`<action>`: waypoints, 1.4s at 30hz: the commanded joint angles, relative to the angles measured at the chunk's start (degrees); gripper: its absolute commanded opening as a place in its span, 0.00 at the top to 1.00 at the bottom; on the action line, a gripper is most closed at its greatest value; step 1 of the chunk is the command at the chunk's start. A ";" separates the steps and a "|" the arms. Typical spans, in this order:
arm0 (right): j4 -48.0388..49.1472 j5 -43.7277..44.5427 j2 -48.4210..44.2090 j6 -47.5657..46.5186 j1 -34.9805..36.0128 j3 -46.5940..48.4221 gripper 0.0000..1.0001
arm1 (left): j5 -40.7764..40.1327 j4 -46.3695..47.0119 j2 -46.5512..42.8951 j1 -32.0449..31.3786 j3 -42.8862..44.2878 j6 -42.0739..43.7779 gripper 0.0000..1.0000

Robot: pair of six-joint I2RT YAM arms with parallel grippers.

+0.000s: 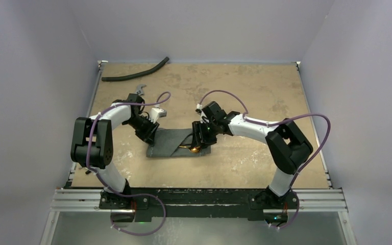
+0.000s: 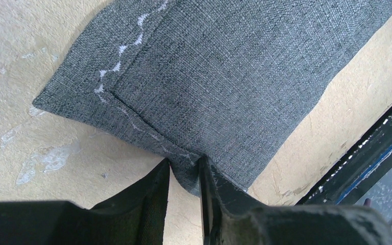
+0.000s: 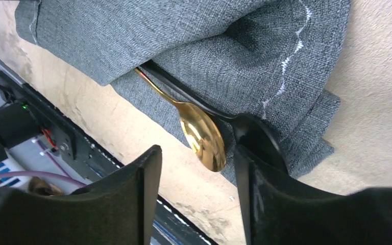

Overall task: Fold the napkin into a case and place the utensils inside
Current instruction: Insert the spoon into the folded napkin, then reset both arms

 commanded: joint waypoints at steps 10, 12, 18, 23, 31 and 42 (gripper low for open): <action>-15.28 8.99 -12.54 -6.16 -1.51 5.94 0.01 | -2.85 -10.08 -4.08 0.53 9.59 3.22 0.17; -15.61 9.27 -13.43 -7.25 -4.68 7.61 0.01 | -1.96 -11.94 -3.66 0.45 13.02 2.59 0.11; -12.31 16.44 -13.00 -9.48 -12.73 14.06 0.01 | 2.43 -10.40 -2.27 0.40 20.23 -0.95 0.06; 3.02 28.72 -15.10 -11.75 -21.61 5.89 0.01 | 8.74 10.11 -2.17 -0.68 12.00 -10.31 0.04; 55.12 49.00 -25.61 -26.74 -28.23 -28.94 0.01 | 7.80 45.88 -3.44 2.57 -4.22 -15.40 0.02; 86.33 48.24 -18.35 -26.74 -34.99 -41.98 0.01 | 9.35 78.47 3.69 13.29 -17.52 -25.37 0.02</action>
